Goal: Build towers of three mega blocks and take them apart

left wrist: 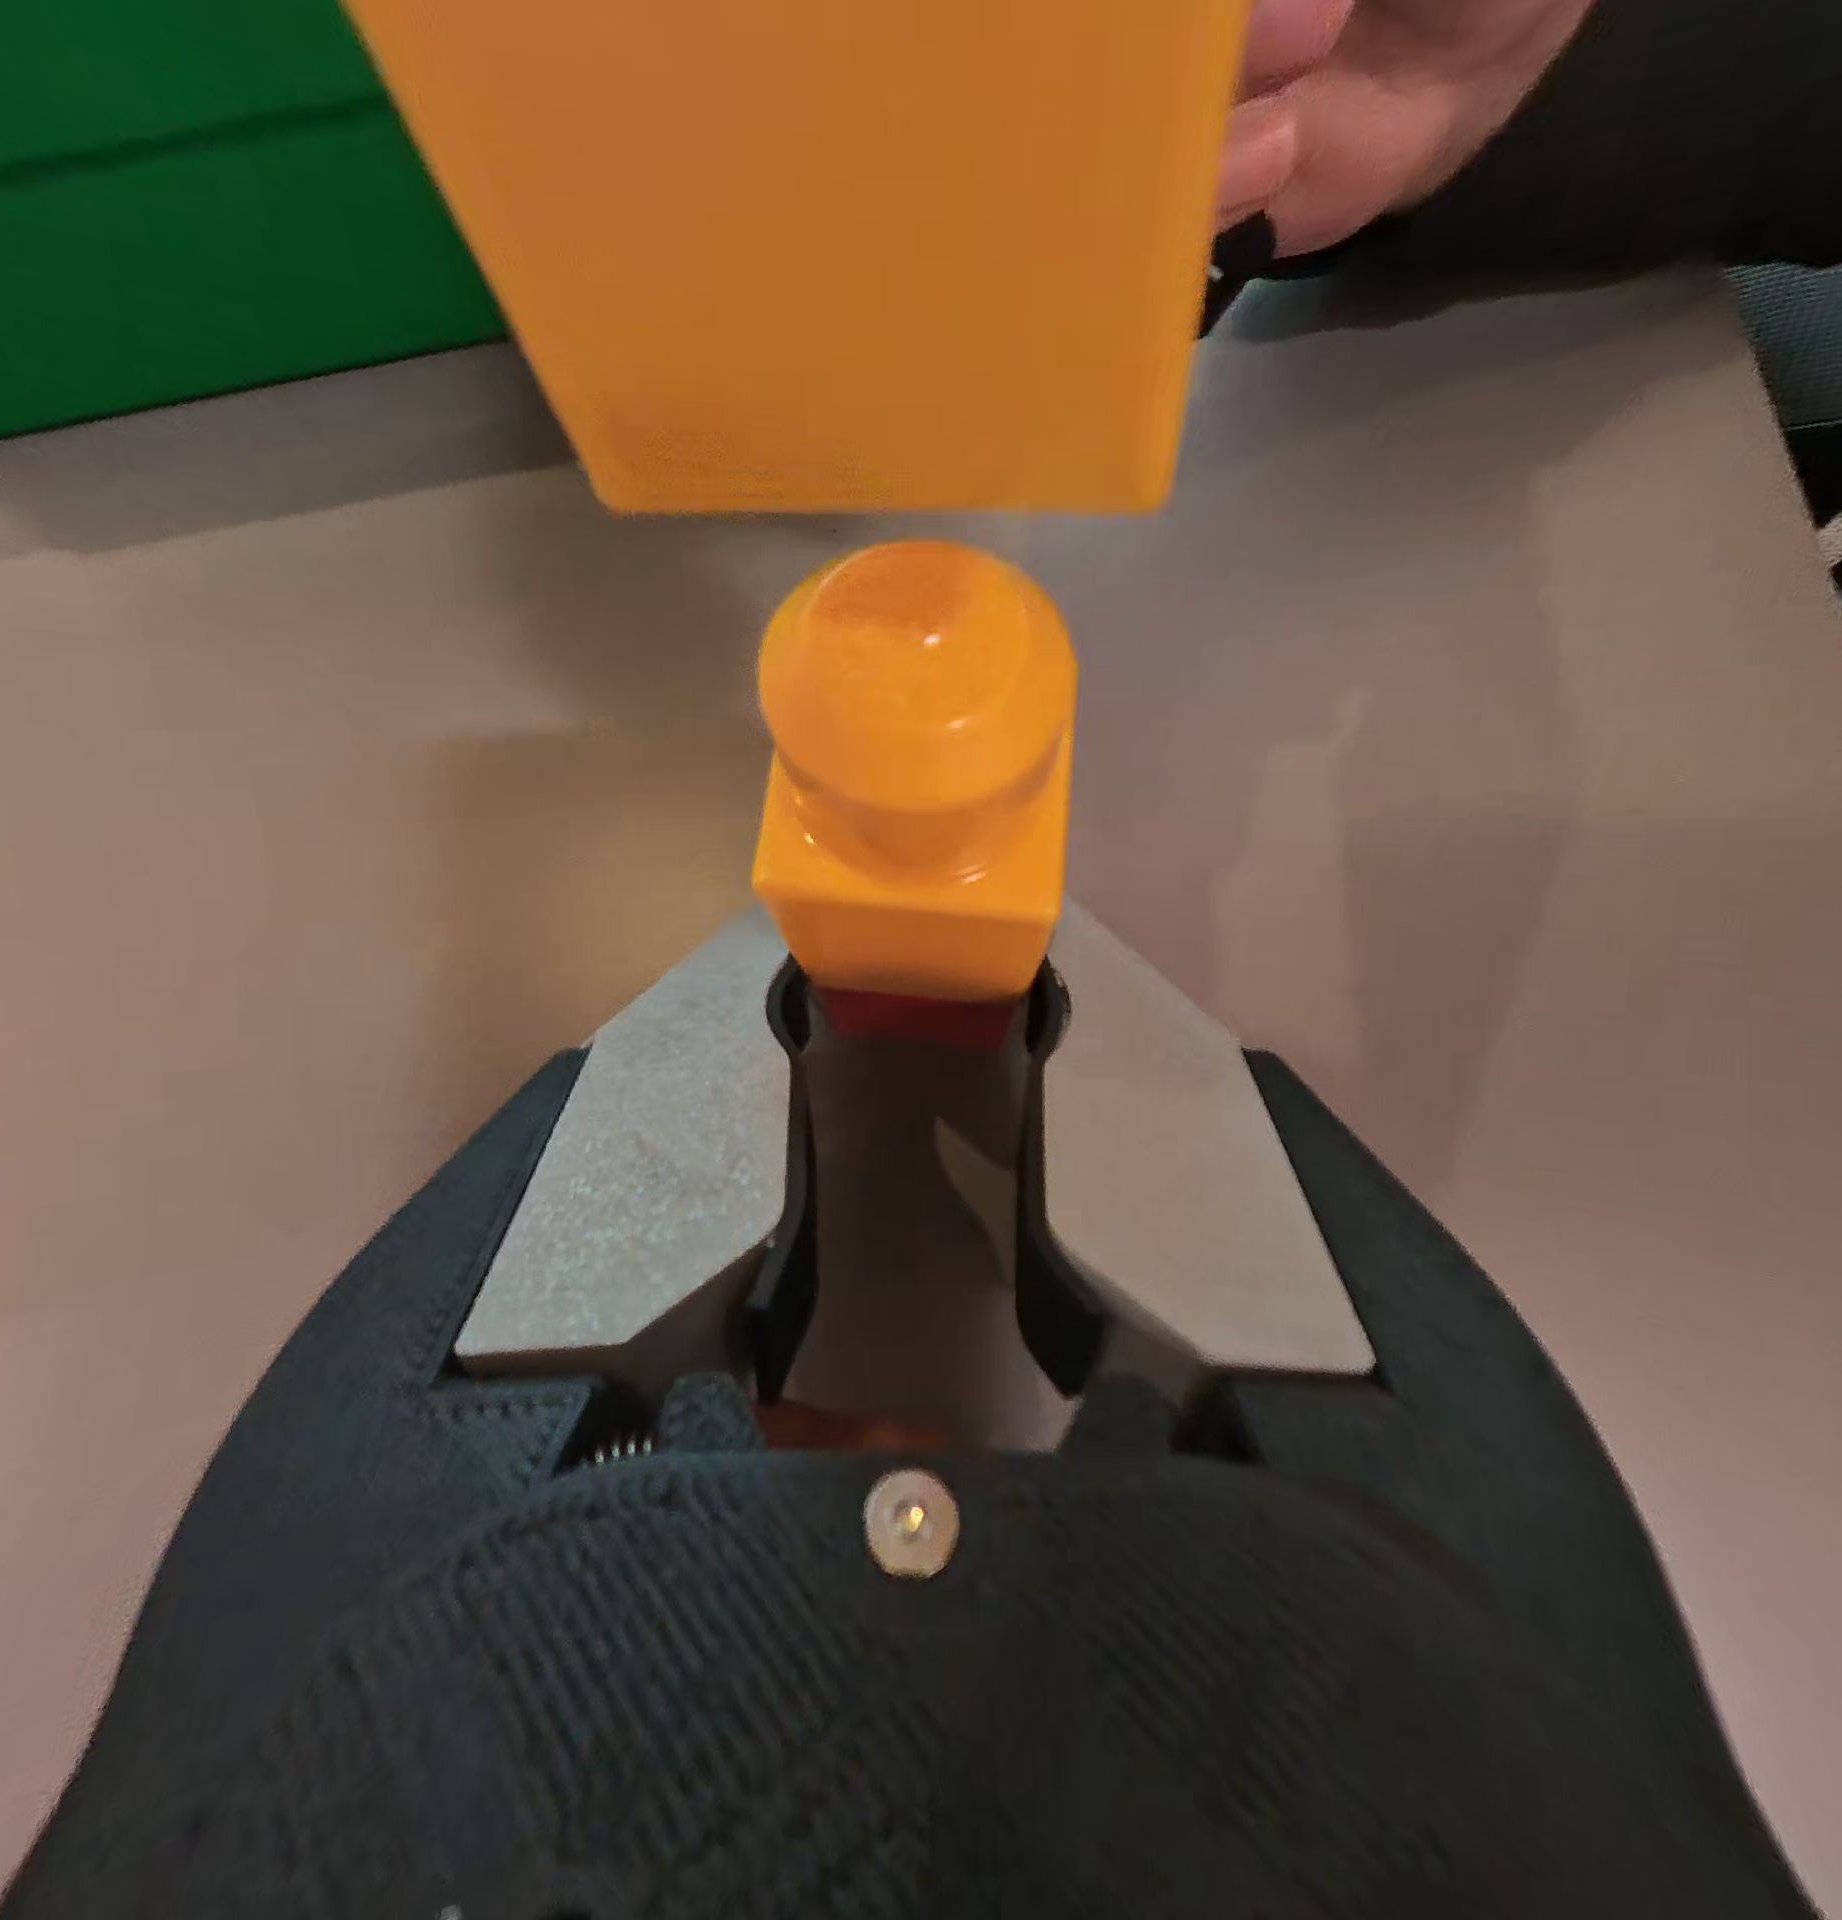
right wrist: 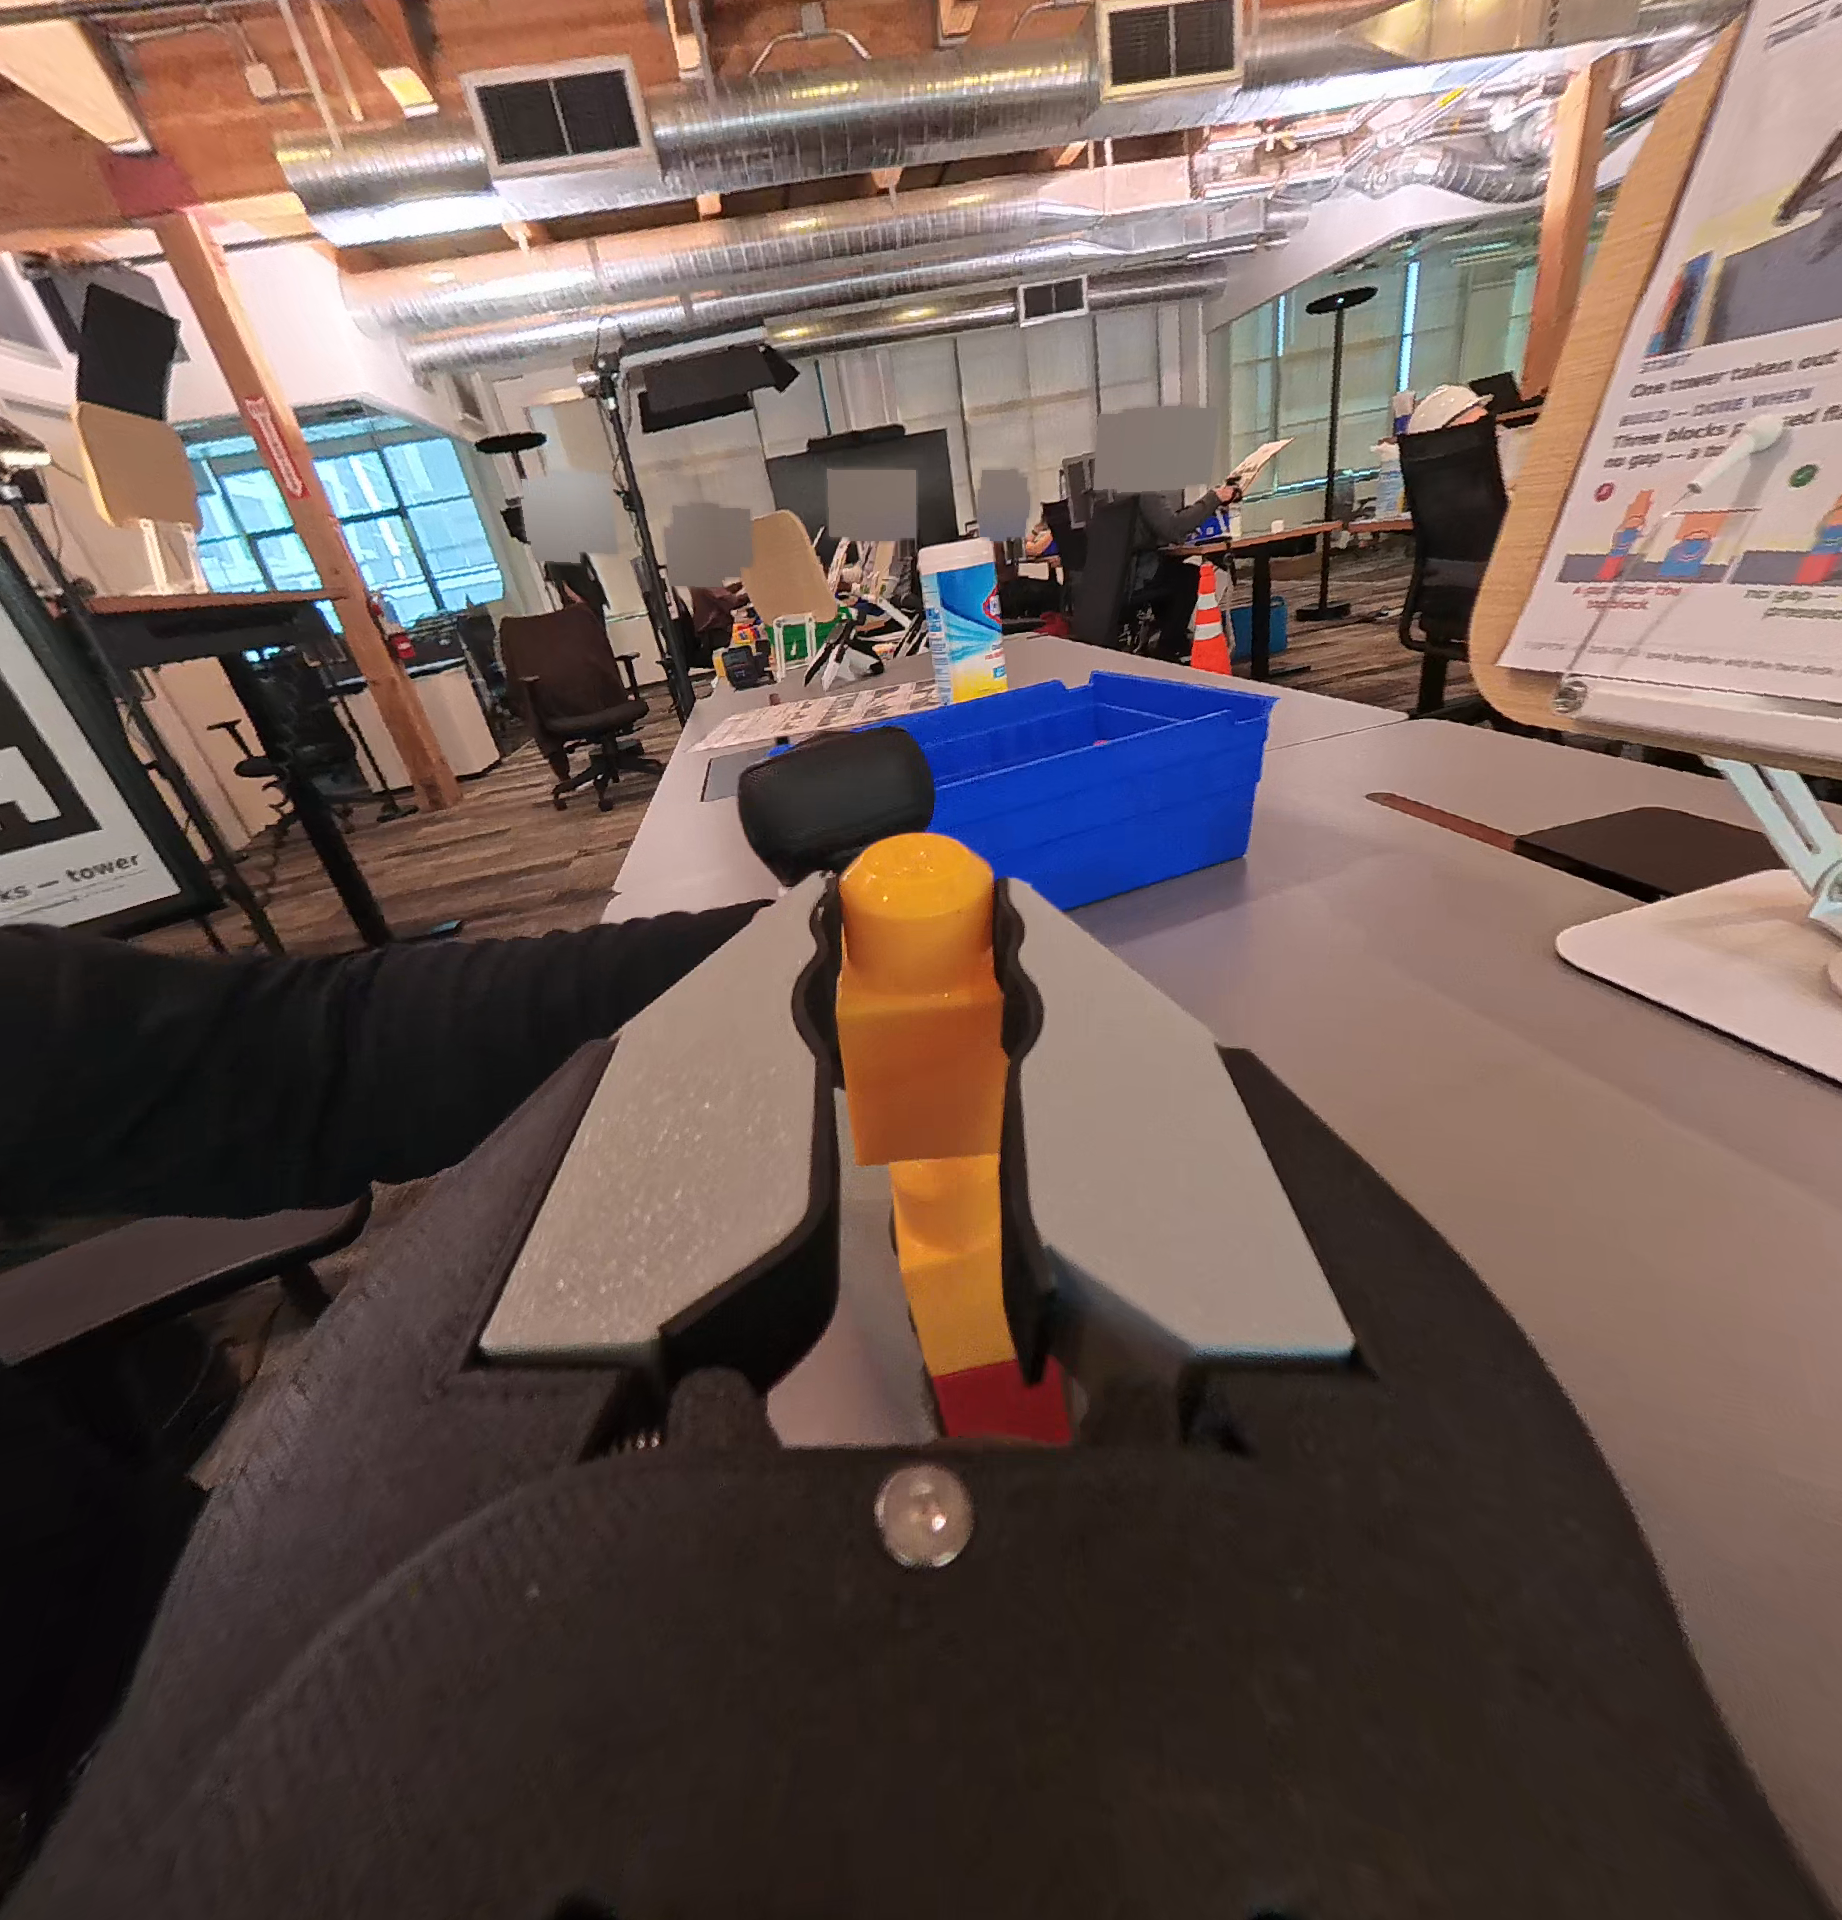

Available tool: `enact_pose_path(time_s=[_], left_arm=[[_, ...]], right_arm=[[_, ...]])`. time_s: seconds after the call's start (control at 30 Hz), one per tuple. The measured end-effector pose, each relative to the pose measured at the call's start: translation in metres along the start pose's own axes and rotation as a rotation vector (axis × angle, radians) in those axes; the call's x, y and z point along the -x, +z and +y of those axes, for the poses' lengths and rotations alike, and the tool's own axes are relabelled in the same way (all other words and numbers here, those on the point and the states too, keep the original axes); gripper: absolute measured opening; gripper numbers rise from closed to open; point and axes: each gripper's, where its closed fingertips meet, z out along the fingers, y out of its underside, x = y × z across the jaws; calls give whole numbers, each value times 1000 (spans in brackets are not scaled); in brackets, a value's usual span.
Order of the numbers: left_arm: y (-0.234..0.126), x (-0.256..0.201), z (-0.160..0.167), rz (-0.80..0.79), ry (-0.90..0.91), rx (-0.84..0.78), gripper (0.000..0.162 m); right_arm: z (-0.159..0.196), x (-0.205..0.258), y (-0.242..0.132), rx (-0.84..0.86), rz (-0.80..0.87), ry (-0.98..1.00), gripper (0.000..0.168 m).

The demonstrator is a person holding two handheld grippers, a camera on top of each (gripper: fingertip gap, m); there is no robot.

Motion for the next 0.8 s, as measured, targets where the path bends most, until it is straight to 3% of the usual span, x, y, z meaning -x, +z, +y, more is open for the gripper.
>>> enact_pose_path(time_s=[0.47,0.63,0.8], left_arm=[[-4,-9,-15,-101,20,-79,37],[-8,-11,-20,-80,3,-125,37],[-17,-18,-43,-20,-50,-282,37]], right_arm=[[28,17,9,186,-55,-109,26],[23,17,7,152,-73,-81,26],[4,17,-1,43,-106,-9,26]])
